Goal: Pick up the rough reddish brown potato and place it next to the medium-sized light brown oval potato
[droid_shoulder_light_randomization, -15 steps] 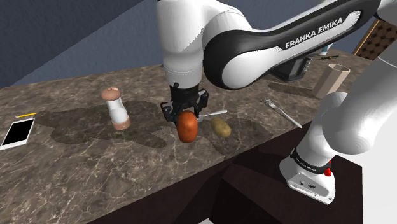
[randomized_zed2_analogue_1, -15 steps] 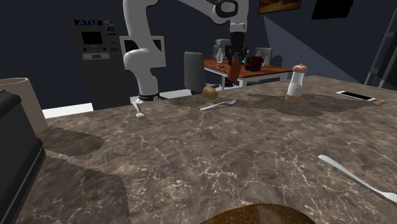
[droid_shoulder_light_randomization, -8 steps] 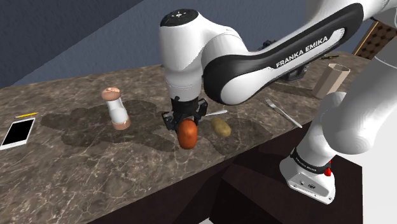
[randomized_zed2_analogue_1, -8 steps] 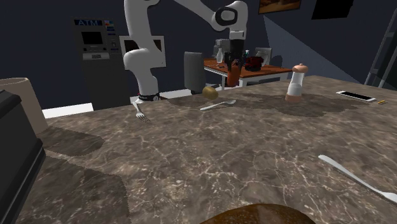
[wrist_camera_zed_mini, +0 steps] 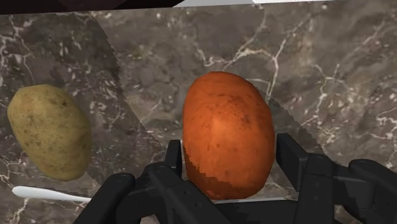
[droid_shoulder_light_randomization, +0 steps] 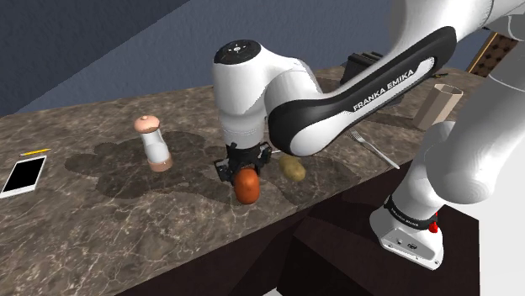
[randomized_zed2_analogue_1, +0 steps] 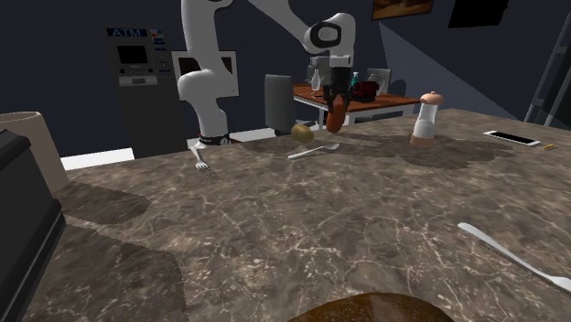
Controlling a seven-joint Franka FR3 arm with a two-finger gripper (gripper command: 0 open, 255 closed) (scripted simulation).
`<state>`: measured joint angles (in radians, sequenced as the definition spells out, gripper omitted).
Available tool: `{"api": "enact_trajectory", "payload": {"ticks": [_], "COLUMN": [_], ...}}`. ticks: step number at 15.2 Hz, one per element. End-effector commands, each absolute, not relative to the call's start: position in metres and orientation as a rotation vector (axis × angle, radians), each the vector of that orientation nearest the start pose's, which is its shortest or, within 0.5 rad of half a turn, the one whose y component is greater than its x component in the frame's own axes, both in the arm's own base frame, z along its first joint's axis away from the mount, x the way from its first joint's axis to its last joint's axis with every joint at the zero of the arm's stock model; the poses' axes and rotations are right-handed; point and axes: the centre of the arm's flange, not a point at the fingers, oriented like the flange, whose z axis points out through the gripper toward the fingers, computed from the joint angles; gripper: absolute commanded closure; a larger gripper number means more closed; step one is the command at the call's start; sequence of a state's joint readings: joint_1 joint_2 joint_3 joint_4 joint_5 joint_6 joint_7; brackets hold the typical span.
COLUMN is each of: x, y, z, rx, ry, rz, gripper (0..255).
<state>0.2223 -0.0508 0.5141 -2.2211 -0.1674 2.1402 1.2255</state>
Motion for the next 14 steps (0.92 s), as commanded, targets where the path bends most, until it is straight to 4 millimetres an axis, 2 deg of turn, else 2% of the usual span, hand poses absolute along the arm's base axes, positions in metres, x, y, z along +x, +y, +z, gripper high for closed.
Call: {"api": "enact_trajectory", "payload": {"ticks": [1, 5, 13, 14], "x": [0.384, 0.384, 0.384, 0.385], "y": [0.340, 0.340, 0.340, 0.341], "z": [0.375, 0.352, 0.352, 0.351], "rx": [-3.204, -3.204, -3.204, -3.204], "ry": [0.643, 0.643, 0.643, 0.643], "rz": [-0.173, -0.173, -0.173, -0.173], "gripper": [255, 255, 255, 0]}}
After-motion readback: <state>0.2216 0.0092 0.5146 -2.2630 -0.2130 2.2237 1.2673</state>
